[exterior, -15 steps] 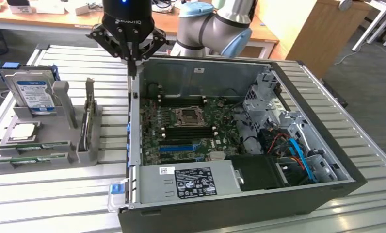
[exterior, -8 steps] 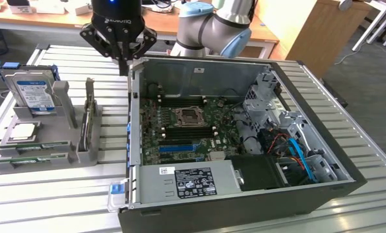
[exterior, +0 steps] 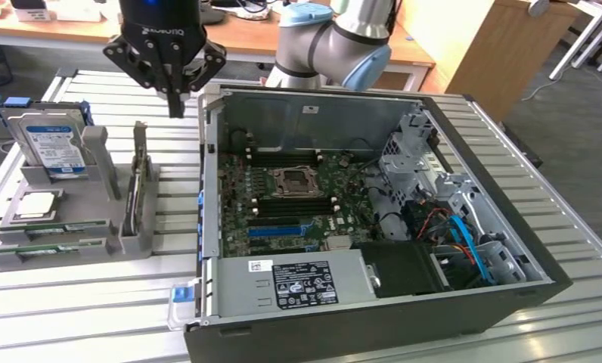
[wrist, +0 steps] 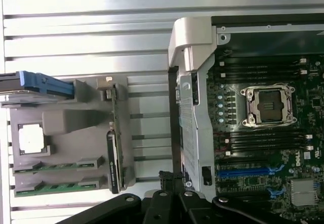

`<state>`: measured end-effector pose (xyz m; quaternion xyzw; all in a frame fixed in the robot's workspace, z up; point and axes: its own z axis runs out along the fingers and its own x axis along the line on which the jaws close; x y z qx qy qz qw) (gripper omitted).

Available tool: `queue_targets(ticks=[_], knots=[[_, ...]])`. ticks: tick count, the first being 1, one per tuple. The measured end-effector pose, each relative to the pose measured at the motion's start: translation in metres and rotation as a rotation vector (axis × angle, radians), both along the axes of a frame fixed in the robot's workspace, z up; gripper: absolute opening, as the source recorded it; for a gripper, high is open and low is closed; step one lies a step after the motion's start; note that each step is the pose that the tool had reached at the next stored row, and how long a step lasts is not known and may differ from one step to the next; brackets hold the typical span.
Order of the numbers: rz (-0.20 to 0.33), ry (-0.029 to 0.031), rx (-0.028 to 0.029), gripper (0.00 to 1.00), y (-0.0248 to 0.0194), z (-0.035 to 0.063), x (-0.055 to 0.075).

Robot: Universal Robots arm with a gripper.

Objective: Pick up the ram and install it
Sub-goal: 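Reach for the ram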

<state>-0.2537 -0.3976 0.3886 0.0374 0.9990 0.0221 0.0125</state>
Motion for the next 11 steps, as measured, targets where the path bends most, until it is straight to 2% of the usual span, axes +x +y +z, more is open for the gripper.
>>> queue_targets(ticks=[11], knots=[[0.0,0.0004,0.0,0.11,0.0007,-0.0009,-0.028]])
